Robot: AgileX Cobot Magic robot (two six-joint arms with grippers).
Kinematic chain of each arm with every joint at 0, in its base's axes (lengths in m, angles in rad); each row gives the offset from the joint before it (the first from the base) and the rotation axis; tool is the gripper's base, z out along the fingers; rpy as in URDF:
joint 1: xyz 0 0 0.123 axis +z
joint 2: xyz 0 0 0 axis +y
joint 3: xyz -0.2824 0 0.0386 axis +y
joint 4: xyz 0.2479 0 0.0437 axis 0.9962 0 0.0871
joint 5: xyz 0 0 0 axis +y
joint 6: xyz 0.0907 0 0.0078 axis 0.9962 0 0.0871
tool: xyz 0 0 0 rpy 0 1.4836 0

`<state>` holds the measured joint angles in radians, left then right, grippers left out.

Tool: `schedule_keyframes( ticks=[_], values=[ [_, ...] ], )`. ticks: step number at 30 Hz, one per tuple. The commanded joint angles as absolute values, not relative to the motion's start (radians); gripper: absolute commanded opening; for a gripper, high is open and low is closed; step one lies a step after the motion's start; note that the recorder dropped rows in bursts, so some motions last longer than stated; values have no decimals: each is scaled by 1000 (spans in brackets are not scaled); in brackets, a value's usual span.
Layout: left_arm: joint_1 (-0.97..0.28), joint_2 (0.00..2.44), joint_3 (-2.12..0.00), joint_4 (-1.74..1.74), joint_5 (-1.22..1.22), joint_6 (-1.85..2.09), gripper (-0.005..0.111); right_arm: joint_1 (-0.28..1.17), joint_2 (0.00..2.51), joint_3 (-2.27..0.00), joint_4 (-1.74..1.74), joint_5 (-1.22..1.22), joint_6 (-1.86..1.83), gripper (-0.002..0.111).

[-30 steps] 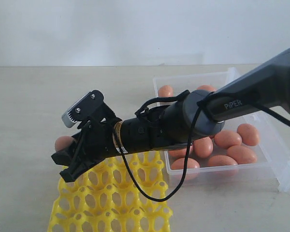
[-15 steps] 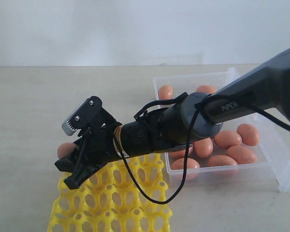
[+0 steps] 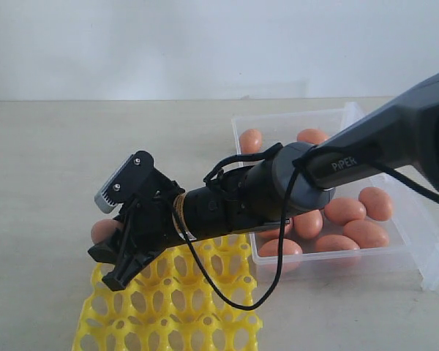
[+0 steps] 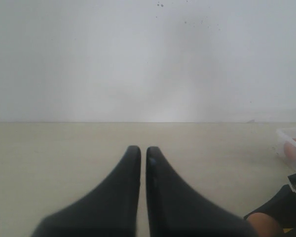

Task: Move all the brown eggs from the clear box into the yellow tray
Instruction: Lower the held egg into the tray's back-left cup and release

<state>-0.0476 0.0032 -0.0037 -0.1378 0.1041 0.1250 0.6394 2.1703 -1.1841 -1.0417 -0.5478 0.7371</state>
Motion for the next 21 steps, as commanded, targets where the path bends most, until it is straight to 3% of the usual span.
schedule_keyframes(
  ticks=[1, 7, 13, 21],
  values=[
    [-45, 0, 0, -138, 103, 128, 4, 640, 2165, -1186, -1042, -540, 715, 43],
    [-45, 0, 0, -138, 103, 128, 4, 640, 2165, -1186, -1042, -507, 705, 44],
    [-45, 0, 0, -138, 103, 128, 4, 640, 2165, -1186, -1042, -507, 703, 64],
    [-45, 0, 0, -138, 98, 128, 4, 638, 2165, -1186, -1042, -501, 701, 63]
  ],
)
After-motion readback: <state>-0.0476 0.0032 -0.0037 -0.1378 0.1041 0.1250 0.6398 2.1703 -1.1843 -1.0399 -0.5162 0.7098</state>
